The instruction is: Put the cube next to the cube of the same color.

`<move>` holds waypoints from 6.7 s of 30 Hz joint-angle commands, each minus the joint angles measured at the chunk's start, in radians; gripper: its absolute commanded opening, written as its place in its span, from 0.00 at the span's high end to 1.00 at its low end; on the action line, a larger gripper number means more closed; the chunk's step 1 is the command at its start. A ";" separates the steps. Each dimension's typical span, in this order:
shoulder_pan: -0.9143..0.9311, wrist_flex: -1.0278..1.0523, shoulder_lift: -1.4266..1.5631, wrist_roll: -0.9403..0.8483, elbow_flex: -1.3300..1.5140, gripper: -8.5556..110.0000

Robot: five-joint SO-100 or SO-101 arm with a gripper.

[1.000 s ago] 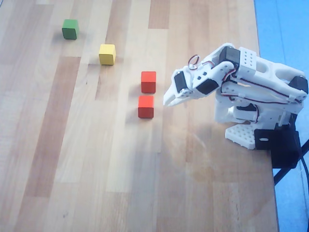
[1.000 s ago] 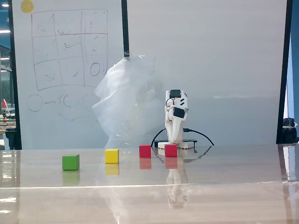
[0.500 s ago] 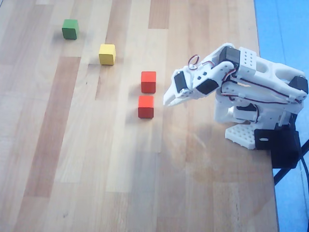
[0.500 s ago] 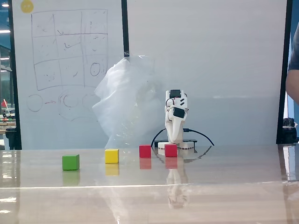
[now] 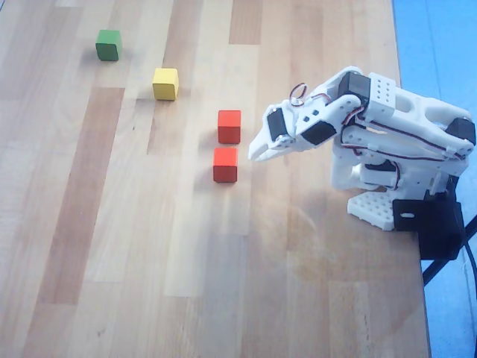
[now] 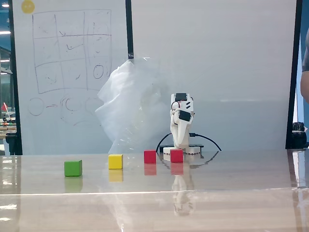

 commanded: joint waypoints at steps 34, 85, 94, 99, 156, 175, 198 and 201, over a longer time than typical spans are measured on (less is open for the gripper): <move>0.009 0.190 -1.152 0.383 -1.048 0.92; 0.115 -0.071 -1.805 0.235 -1.060 0.72; 0.106 -0.054 -1.789 0.252 -1.069 0.93; 0.106 -0.009 -1.740 0.288 -1.075 0.93; 0.618 0.112 -2.114 -0.210 -1.641 0.93; 0.603 0.023 -2.249 -0.137 -1.640 0.93; 0.588 0.236 -2.026 -0.130 -1.651 0.65; 0.580 0.278 -1.939 -0.130 -1.654 0.65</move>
